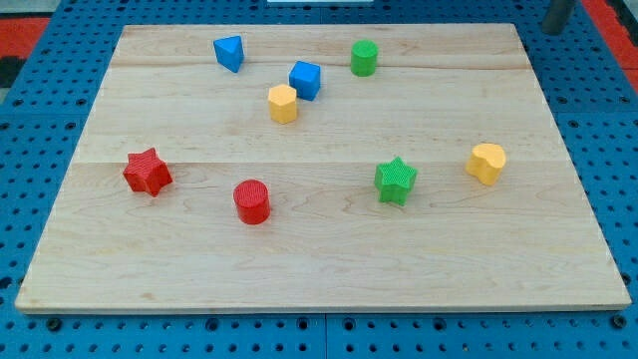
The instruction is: Point your arm at green circle
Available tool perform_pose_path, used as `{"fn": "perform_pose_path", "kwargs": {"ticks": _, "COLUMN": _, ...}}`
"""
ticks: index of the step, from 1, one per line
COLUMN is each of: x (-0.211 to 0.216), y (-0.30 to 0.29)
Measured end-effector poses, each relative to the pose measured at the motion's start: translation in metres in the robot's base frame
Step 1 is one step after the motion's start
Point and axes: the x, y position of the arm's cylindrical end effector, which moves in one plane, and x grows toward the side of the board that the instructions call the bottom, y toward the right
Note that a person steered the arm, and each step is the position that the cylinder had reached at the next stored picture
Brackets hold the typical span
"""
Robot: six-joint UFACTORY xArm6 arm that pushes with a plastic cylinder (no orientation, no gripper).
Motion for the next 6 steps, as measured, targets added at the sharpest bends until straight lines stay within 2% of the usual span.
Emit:
{"fn": "perform_pose_path", "kwargs": {"ticks": 1, "x": 0.006, "y": -0.029}}
{"fn": "perform_pose_path", "kwargs": {"ticks": 2, "x": 0.052, "y": -0.107}}
{"fn": "perform_pose_path", "kwargs": {"ticks": 3, "x": 0.064, "y": -0.149}}
{"fn": "perform_pose_path", "kwargs": {"ticks": 4, "x": 0.085, "y": -0.231}}
{"fn": "perform_pose_path", "kwargs": {"ticks": 5, "x": 0.089, "y": -0.294}}
{"fn": "perform_pose_path", "kwargs": {"ticks": 6, "x": 0.075, "y": -0.286}}
